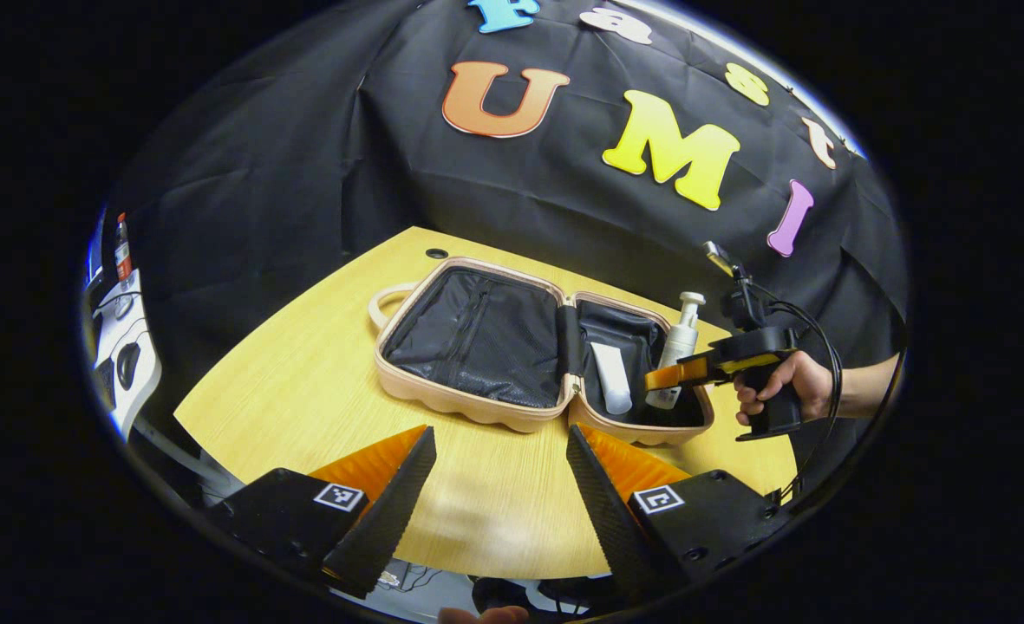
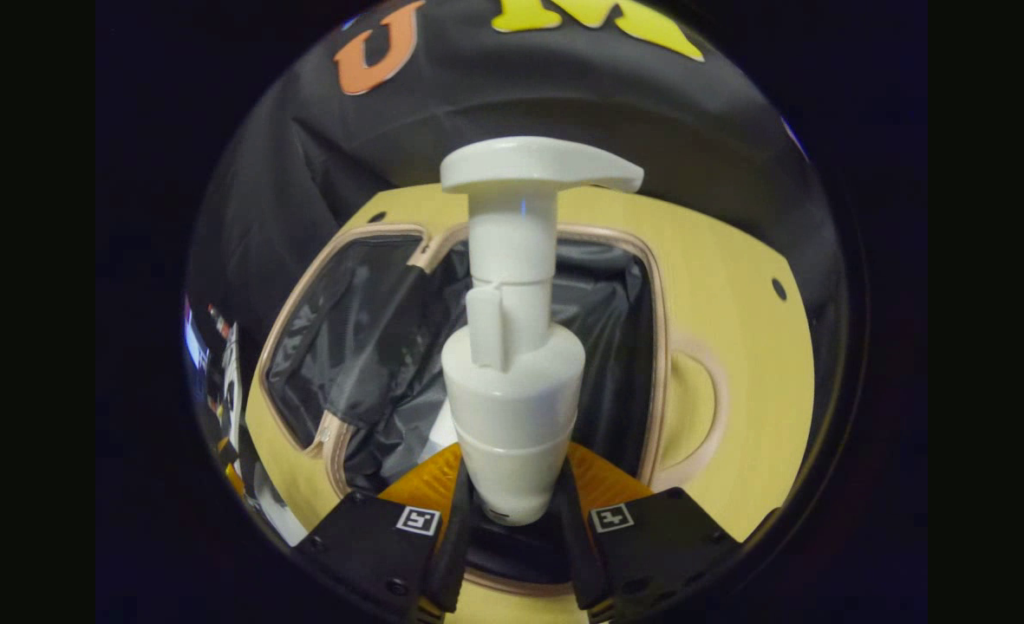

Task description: First open the suitcase, pack the skin care products into it, and then close the suitcase.

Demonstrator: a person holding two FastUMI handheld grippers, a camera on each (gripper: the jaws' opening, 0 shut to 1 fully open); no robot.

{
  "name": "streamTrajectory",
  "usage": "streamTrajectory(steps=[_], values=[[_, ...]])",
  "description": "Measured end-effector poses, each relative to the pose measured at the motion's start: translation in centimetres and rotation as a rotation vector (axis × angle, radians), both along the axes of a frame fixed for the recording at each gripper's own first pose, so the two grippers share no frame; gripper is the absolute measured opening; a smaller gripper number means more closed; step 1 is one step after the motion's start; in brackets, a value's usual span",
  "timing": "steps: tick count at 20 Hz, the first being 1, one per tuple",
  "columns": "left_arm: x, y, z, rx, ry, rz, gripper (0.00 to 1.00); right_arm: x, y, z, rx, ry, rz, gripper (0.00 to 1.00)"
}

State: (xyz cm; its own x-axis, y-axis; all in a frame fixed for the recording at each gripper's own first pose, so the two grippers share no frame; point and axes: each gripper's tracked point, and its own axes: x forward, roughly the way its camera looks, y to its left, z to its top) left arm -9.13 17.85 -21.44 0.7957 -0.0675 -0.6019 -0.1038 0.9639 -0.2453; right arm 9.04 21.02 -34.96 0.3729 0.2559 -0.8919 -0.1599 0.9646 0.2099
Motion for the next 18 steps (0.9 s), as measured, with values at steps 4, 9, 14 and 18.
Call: streamTrajectory(steps=[4, 9, 14, 18], values=[[-0.3, 0.7, 0.7, -0.014, -0.007, 0.016, 0.97, 0.2, -0.8, -1.8, -0.022, 0.149, -0.165, 0.46], [-0.4, 2.8, -0.3, -0.024, 0.009, 0.035, 0.97, 0.4, -1.4, -3.1, -0.050, 0.257, -0.275, 0.46], [0.0, 5.4, -0.8, -0.007, 0.018, 0.069, 0.97, 0.3, -1.6, -3.5, -0.098, 0.264, -0.270, 0.43], [1.4, 7.5, 0.5, -0.006, -0.035, 0.099, 0.97, 0.1, -1.2, -2.6, -0.085, 0.263, -0.263, 0.52]])
